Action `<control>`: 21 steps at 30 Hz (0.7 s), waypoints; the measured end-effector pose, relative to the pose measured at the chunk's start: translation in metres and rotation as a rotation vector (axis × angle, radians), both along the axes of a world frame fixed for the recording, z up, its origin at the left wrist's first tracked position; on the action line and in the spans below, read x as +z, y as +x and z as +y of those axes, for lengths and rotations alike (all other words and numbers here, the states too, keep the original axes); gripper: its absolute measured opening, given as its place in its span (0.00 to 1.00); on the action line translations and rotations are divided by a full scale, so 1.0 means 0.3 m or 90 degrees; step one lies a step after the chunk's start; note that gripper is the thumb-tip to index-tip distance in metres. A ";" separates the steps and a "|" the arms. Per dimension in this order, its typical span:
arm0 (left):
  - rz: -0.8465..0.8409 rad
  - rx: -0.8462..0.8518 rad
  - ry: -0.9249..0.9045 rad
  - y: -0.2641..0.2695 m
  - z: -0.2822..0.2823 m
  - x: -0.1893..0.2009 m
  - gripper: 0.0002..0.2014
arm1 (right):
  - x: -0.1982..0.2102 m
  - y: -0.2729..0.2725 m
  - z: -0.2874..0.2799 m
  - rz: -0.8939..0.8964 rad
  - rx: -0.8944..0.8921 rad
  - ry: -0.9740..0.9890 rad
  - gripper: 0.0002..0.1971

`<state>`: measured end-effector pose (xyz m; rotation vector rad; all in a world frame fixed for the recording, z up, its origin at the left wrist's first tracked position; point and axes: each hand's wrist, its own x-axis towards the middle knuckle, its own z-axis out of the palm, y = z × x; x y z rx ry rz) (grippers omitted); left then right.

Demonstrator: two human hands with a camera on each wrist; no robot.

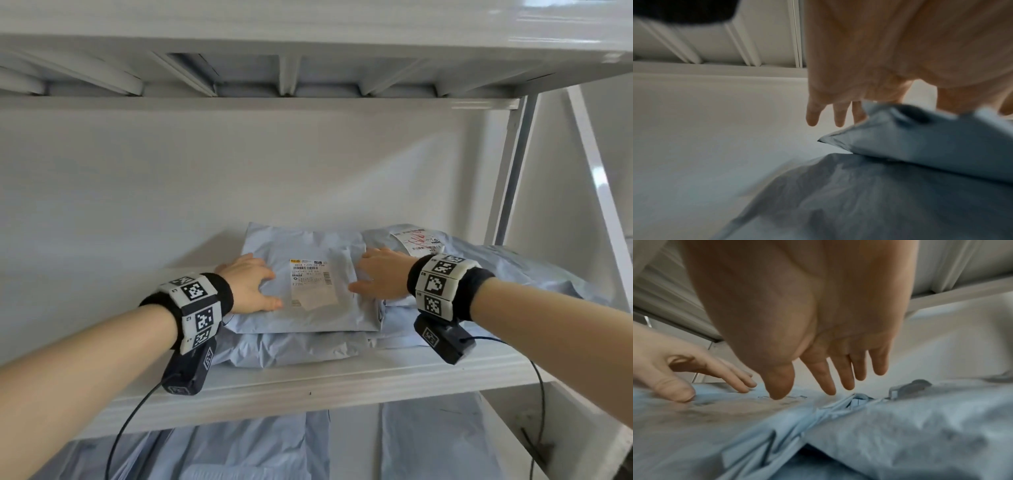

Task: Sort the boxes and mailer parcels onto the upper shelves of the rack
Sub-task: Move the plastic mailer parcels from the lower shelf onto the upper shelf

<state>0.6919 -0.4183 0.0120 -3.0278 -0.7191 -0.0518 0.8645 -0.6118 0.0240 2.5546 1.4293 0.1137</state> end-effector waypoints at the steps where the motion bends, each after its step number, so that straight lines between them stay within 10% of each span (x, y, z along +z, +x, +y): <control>1: -0.018 -0.022 0.011 -0.005 -0.010 0.002 0.34 | 0.010 -0.013 -0.012 -0.004 0.008 0.010 0.29; 10: -0.301 -0.313 -0.180 -0.099 -0.251 0.002 0.16 | 0.135 -0.189 -0.177 -0.162 0.186 0.178 0.26; 21: -0.096 -0.558 -0.370 -0.092 -0.544 -0.468 0.13 | -0.008 -0.484 -0.478 -0.186 0.336 0.281 0.16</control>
